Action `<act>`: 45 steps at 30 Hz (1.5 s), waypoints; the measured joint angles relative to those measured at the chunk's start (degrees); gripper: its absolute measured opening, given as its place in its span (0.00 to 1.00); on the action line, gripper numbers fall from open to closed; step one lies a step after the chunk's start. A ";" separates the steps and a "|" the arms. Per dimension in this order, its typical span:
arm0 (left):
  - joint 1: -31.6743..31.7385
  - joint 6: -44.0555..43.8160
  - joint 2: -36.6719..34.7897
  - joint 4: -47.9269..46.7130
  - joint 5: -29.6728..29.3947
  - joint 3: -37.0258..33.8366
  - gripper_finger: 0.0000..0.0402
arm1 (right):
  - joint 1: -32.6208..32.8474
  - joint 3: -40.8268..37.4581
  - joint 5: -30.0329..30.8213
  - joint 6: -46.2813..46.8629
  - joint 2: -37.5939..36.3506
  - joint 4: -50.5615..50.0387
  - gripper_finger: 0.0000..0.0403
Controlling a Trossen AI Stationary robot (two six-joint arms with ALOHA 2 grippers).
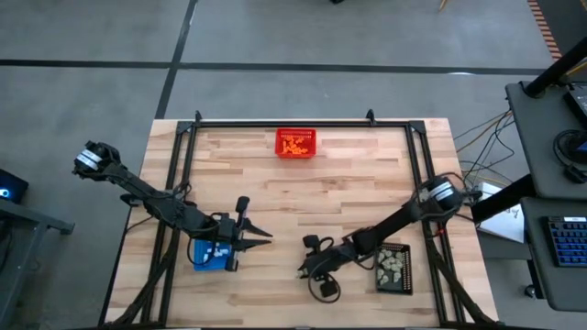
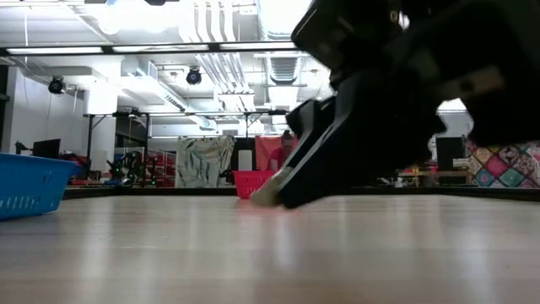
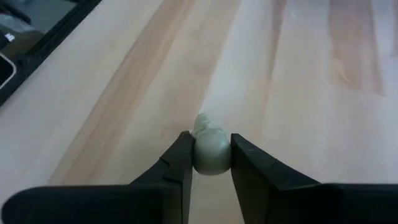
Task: Sort Halloween decoration
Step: Put the gray skull toy into the black bin
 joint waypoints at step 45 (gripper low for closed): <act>0.02 -0.55 0.02 -0.35 0.02 0.00 0.11 | 18.36 -0.83 -6.20 60.55 -32.90 -81.16 0.28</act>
